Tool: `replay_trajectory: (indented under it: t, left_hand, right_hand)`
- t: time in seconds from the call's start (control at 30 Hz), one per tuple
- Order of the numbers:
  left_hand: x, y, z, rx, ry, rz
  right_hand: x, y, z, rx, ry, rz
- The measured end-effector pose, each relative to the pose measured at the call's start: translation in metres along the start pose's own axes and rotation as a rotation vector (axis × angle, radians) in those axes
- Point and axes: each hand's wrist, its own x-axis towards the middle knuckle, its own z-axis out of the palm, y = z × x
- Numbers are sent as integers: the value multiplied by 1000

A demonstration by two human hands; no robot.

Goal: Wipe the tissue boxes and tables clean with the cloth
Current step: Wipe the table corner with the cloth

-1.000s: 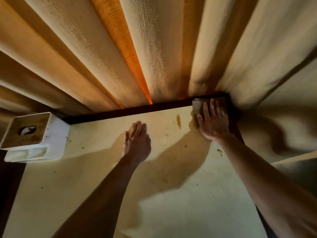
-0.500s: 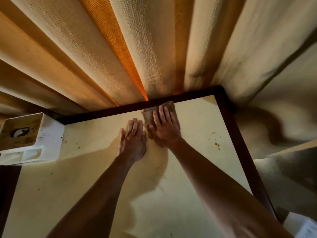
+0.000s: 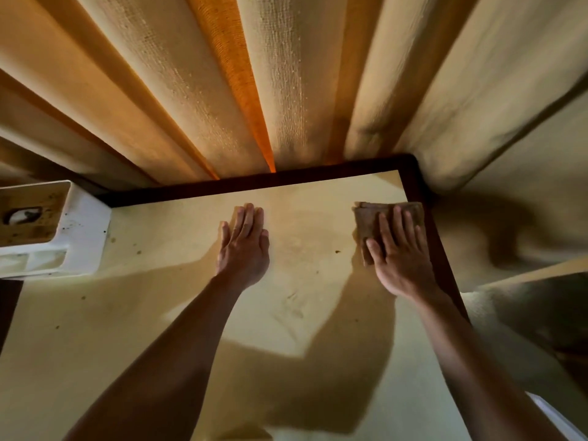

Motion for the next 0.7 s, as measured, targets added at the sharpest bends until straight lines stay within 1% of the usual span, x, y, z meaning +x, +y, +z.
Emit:
replay_trajectory:
  t: [0.13, 0.2, 0.3, 0.47, 0.53, 0.6, 0.7]
  left_hand:
    - [-1, 2, -5, -7, -17, 9]
    - [0, 2, -5, -10, -26, 15]
    - [0, 2, -4, -12, -24, 8]
    - [-1, 1, -4, -18, -17, 4]
    - [-1, 1, -4, -24, -22, 6]
    - [-1, 2, -5, -23, -18, 3]
    - [-1, 2, -6, -6, -19, 3]
  right_hand:
    - [-19, -7, 1, 18, 22, 88]
    - [-26, -18, 2, 17, 39, 89]
    - [-33, -44, 8, 19, -3, 38]
    - [-43, -111, 31, 40, -17, -155]
    - [-48, -128, 37, 59, -8, -198]
    - [-49, -130, 38, 73, 7, -205]
    - [-50, -109, 35, 42, 39, -192]
